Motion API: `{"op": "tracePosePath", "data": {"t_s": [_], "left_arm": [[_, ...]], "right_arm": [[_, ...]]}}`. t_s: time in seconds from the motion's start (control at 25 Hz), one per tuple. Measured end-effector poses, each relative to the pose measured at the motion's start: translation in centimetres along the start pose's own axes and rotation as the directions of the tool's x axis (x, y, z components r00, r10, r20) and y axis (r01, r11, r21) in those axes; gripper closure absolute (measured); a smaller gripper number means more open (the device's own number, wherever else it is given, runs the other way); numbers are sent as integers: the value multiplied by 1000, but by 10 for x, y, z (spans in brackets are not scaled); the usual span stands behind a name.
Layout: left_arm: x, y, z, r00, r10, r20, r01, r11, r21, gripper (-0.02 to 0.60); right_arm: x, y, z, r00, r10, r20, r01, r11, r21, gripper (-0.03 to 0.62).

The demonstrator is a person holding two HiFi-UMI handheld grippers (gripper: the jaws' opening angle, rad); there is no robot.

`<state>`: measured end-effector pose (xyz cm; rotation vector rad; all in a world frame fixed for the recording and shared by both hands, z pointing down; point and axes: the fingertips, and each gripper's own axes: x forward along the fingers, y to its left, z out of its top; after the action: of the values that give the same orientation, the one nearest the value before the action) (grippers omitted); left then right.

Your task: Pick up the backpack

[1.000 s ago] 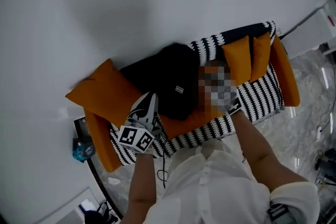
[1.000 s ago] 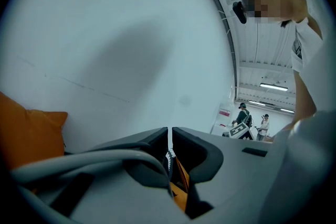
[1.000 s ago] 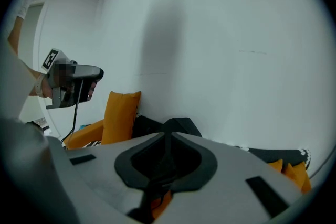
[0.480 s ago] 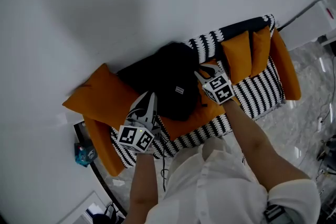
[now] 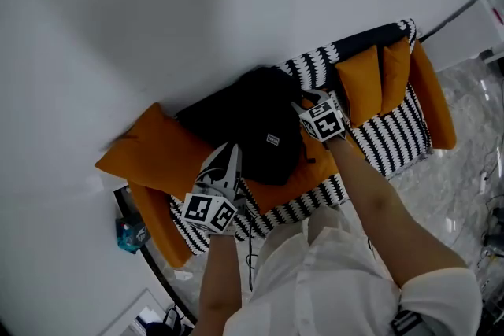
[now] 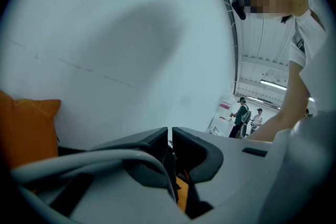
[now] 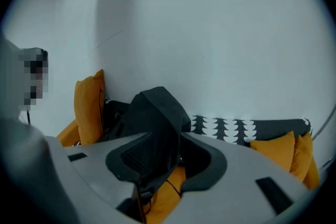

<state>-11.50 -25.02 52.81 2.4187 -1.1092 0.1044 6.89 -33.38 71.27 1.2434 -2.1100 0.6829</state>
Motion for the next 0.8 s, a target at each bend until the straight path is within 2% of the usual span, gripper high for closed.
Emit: {"op": "tracePosePath", "data": {"t_s": [0.16, 0.4, 0.52, 0.8], "left_arm": [[3, 2, -1, 1000, -2, -7, 2, 1000, 1, 538], [4, 3, -5, 1000, -6, -20, 6, 1000, 2, 538], [4, 3, -7, 1000, -8, -26, 8, 1000, 2, 538], [-1, 6, -9, 1000, -6, -26, 6, 1000, 1, 538]], "right_arm": [[19, -5, 2, 999, 3, -37, -3, 1000, 6, 398], [41, -7, -4, 991, 36, -127, -37, 999, -1, 390], [44, -2, -8, 989, 52, -141, -52, 999, 3, 448], [29, 20, -1, 993, 70, -94, -72, 997, -21, 543]]}}
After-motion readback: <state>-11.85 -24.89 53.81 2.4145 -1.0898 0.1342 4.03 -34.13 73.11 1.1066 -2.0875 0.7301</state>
